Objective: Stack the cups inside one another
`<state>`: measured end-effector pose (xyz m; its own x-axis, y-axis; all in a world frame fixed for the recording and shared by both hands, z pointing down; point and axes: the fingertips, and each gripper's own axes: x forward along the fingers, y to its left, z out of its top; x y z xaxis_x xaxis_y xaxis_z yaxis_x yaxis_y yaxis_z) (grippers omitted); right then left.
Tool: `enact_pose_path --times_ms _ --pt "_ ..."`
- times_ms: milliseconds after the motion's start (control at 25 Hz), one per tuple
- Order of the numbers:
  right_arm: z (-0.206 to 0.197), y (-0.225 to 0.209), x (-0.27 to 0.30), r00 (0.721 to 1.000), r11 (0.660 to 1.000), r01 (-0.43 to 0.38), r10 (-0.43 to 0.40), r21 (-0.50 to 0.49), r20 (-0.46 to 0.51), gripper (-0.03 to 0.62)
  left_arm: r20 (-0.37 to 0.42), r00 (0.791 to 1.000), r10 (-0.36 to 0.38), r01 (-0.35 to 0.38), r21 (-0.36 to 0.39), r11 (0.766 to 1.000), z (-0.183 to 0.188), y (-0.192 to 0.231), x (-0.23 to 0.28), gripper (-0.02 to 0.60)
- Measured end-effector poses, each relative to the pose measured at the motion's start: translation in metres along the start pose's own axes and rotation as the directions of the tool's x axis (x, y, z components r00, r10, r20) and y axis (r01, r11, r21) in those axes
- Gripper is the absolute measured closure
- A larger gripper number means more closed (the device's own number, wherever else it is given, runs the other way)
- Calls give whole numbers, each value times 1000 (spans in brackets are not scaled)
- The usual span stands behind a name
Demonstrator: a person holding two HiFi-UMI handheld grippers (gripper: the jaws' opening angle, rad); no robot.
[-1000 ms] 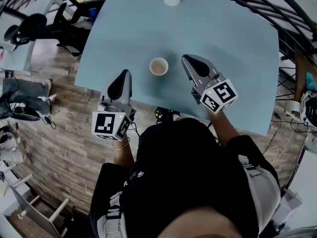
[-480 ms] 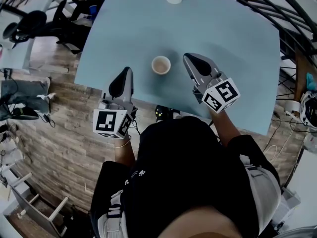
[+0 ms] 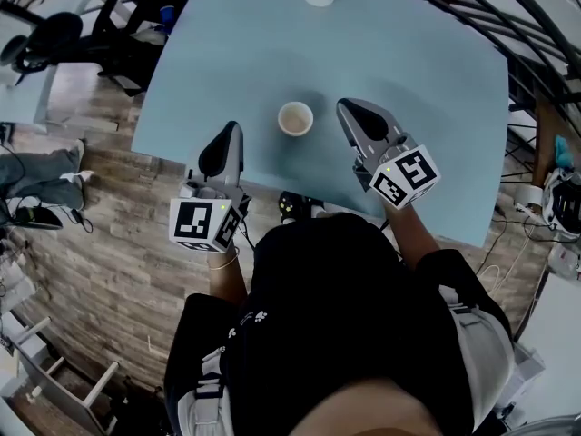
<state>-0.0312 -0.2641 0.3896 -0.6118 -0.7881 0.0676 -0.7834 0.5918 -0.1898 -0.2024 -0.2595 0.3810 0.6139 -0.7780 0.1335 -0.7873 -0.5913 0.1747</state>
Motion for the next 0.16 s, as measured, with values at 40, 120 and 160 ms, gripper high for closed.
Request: enact_pose_path --times_ms 40,120,160 --pt "0 0 0 1000 1000 0 0 -1 0 585 2 1000 0 0 1 1000 1 1 0 598" --pt "1 1 -1 1000 1000 -1 1 -5 -1 585 5 1000 0 0 6 1000 2 1 1 598" --pt "1 1 -1 1000 1000 -1 1 -7 -1 585 7 1000 0 0 9 1000 3 0 1 598"
